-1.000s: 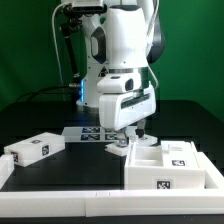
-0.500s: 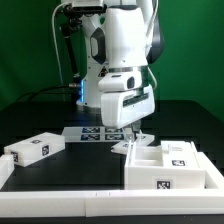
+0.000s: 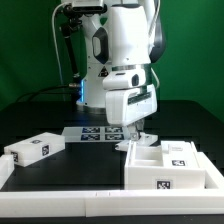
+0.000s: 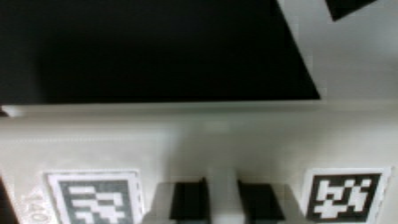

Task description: Assemble cabinet

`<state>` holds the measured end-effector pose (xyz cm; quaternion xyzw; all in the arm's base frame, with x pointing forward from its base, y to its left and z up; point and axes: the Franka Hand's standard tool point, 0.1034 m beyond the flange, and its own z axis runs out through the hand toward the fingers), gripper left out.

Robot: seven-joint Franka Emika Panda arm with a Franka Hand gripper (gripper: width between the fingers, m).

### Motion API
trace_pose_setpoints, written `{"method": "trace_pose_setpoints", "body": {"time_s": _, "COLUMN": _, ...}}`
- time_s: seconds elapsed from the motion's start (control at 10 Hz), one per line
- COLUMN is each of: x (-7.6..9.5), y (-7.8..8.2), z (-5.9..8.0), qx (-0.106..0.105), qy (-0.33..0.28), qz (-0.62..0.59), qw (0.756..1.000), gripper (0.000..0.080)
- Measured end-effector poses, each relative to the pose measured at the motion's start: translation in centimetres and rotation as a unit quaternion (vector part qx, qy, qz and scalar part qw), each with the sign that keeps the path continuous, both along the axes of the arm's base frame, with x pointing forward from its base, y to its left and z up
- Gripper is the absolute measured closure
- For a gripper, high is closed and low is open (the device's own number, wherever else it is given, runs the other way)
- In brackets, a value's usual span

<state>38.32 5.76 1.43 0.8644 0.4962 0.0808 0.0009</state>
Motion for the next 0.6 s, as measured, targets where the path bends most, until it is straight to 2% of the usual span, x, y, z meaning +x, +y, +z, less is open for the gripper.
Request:
{"method": "trace_pose_setpoints", "body": {"time_s": 0.3, "x": 0.6, "y": 1.3, "z": 0.9, "qx": -0.011, "qy": 0.000, "qz": 0.056, "qw": 0.998, "gripper": 0.0729}}
{"method": "trace_pose_setpoints", "body": {"time_s": 0.6, "x": 2.2, "y": 0.9, "z": 2.7, "qx": -0.036, "qy": 0.025, "qz": 0.088, "qw": 0.995, "gripper": 0.0729}}
